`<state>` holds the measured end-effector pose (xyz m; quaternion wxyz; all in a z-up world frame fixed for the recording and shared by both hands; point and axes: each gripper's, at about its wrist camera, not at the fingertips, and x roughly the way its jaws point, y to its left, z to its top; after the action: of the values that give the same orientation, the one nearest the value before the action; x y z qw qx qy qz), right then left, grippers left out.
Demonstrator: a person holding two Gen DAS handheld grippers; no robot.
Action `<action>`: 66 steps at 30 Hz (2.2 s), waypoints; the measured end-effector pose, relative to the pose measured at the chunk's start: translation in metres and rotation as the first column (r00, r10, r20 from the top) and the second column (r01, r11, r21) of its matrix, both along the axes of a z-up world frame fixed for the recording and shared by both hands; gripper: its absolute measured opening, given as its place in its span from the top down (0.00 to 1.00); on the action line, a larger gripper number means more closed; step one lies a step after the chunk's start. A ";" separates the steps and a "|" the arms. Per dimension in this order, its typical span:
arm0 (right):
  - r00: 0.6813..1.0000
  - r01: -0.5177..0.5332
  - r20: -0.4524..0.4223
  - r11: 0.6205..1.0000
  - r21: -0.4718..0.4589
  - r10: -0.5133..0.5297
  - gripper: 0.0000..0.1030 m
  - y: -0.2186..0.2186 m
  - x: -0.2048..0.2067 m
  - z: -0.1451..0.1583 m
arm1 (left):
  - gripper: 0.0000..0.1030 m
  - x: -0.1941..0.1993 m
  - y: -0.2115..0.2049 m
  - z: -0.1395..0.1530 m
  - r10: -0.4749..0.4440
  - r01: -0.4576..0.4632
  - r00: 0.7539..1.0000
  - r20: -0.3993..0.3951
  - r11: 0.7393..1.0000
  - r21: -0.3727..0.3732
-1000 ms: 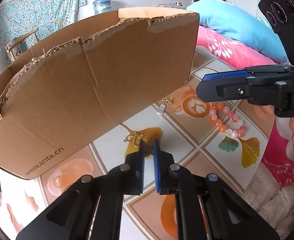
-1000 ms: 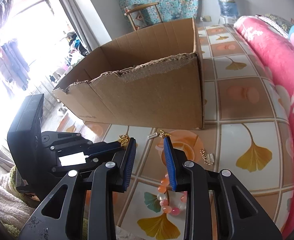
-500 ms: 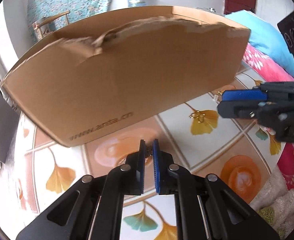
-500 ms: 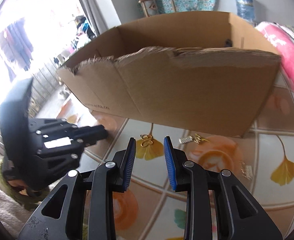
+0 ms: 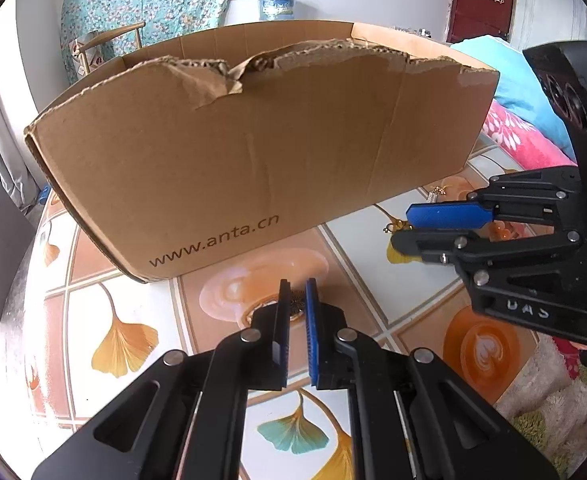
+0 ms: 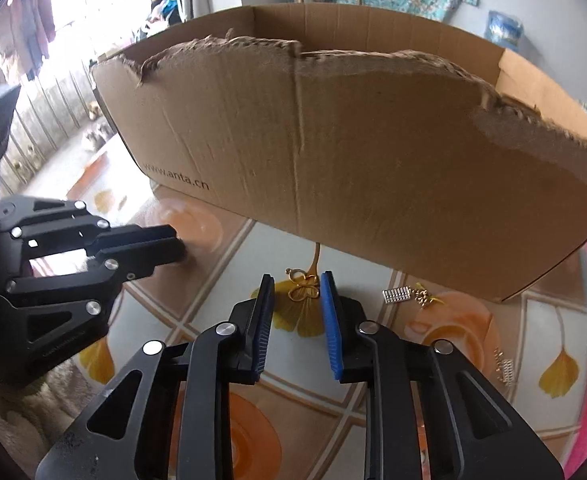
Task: Organize jewelry
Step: 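Close the right gripper on a gold earring beside the box, then carry the gold earring into the box and open the right gripper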
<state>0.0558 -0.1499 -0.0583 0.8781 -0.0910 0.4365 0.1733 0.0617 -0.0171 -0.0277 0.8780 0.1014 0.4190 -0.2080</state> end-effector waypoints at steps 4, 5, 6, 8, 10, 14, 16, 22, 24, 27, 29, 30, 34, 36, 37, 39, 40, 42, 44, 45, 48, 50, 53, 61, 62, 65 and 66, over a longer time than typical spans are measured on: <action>1.000 0.002 -0.009 1.000 0.008 -0.002 0.90 0.001 0.002 0.001 | 0.93 0.000 0.004 0.000 0.001 -0.001 1.000 -0.003 1.000 -0.017; 1.000 -0.002 -0.016 1.000 0.018 0.003 1.00 0.000 0.002 0.002 | 0.93 0.001 0.005 0.001 0.000 0.000 1.000 -0.003 1.000 -0.019; 1.000 0.002 -0.019 1.000 0.024 -0.002 1.00 -0.001 0.002 0.003 | 0.93 0.001 0.005 0.001 -0.002 0.002 1.000 -0.003 1.000 -0.022; 1.000 0.007 -0.025 0.999 0.033 -0.006 1.00 -0.004 0.004 0.003 | 0.93 0.001 0.007 0.001 -0.004 0.004 1.000 -0.004 1.000 -0.028; 1.000 0.009 -0.030 0.999 0.036 -0.008 1.00 -0.005 0.003 0.005 | 0.93 0.000 0.008 0.001 -0.008 0.008 1.000 -0.002 1.000 -0.029; 1.000 0.008 -0.022 0.999 0.052 -0.007 0.99 -0.007 0.002 0.014 | 0.94 0.000 0.010 0.001 -0.012 0.012 1.000 -0.002 0.999 -0.033; 1.000 0.017 -0.014 0.999 0.048 -0.016 0.97 -0.006 0.003 0.016 | 0.93 0.001 0.011 0.001 -0.012 0.012 1.000 -0.004 0.999 -0.037; 0.999 0.041 -0.015 0.999 -0.005 -0.041 0.82 -0.002 0.010 0.011 | 0.93 0.001 0.012 0.002 -0.012 0.012 1.000 -0.010 0.999 -0.043; 0.999 0.046 -0.024 0.999 -0.014 -0.047 0.82 -0.002 0.011 0.009 | 0.93 0.001 0.013 0.002 -0.013 0.013 1.000 -0.009 0.999 -0.043; 0.998 0.049 -0.042 0.999 -0.024 -0.050 0.84 -0.002 0.014 0.010 | 0.93 0.002 0.013 0.002 -0.013 0.012 1.000 -0.011 0.999 -0.044; 0.997 0.048 -0.055 0.999 -0.024 -0.049 0.89 -0.003 0.014 0.010 | 0.93 0.002 0.013 0.002 -0.013 0.012 1.000 -0.012 0.999 -0.046; 0.997 0.048 -0.057 0.999 -0.022 -0.049 0.89 -0.003 0.014 0.011 | 0.93 0.002 0.013 0.002 -0.013 0.012 1.000 -0.012 0.999 -0.048; 0.997 0.049 -0.060 0.999 -0.008 -0.050 0.90 -0.006 0.014 0.012 | 0.93 0.002 0.014 0.002 -0.013 0.013 1.000 -0.011 0.999 -0.051; 0.997 0.047 -0.060 0.999 -0.004 -0.047 0.90 -0.006 0.014 0.012 | 0.93 0.002 0.015 0.002 -0.014 0.013 1.000 -0.011 0.999 -0.052; 0.997 0.047 -0.061 0.999 -0.003 -0.047 0.90 -0.007 0.015 0.012 | 0.93 0.002 0.015 0.002 -0.014 0.014 1.000 -0.011 0.999 -0.053; 0.997 0.050 -0.065 0.999 0.003 -0.049 0.90 -0.014 0.014 0.015 | 0.93 0.002 0.016 0.002 -0.014 0.014 1.000 -0.012 0.998 -0.055; 0.996 0.050 -0.068 0.999 0.007 -0.050 0.90 -0.014 0.014 0.016 | 0.93 0.002 0.017 0.002 -0.015 0.014 1.000 -0.012 0.998 -0.058; 0.996 0.049 -0.069 0.999 0.019 -0.048 0.90 -0.016 0.013 0.018 | 0.93 0.002 0.017 0.003 -0.017 0.016 1.000 -0.009 0.998 -0.061; 0.997 0.049 -0.067 0.999 0.024 -0.047 0.90 -0.019 0.012 0.021 | 0.93 0.000 0.018 0.005 -0.021 0.021 1.000 -0.003 0.998 -0.060; 0.997 0.049 -0.062 0.998 0.027 -0.047 0.90 -0.020 0.010 0.024 | 0.93 -0.001 0.018 0.007 -0.024 0.024 1.000 0.001 0.998 -0.058; 0.998 0.045 -0.045 0.998 0.040 -0.043 0.90 -0.026 0.004 0.034 | 0.93 -0.005 0.018 0.012 -0.030 0.030 0.999 0.012 0.998 -0.054; 0.999 0.040 -0.028 0.998 0.053 -0.039 0.90 -0.030 -0.001 0.042 | 0.93 -0.008 0.017 0.018 -0.033 0.034 0.999 0.024 0.998 -0.053; 1.000 0.029 0.000 0.996 0.087 -0.029 0.90 -0.036 -0.009 0.055 | 0.93 -0.015 0.015 0.029 -0.037 0.039 0.998 0.051 0.998 -0.047; 0.989 -0.070 0.146 0.976 0.205 0.040 0.90 -0.044 -0.036 0.111 | 0.93 -0.031 0.024 0.094 -0.057 0.083 0.981 0.184 0.987 -0.137; 0.983 -0.088 0.179 0.974 0.209 0.050 0.90 -0.047 -0.037 0.122 | 0.93 -0.030 0.025 0.101 -0.056 0.087 0.978 0.200 0.985 -0.150; 0.962 -0.152 0.258 0.962 0.226 0.091 0.90 -0.053 -0.032 0.152 | 0.93 -0.017 0.027 0.129 -0.047 0.091 0.965 0.259 0.982 -0.163; 0.956 -0.176 0.273 0.958 0.227 0.111 0.90 -0.053 -0.025 0.159 | 0.93 -0.010 0.026 0.135 -0.048 0.095 0.962 0.267 0.982 -0.164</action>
<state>0.0305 -0.2026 0.1008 0.9167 -0.0336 0.2858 0.2771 0.0514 0.0093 0.1075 0.9230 0.0657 0.2754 -0.2604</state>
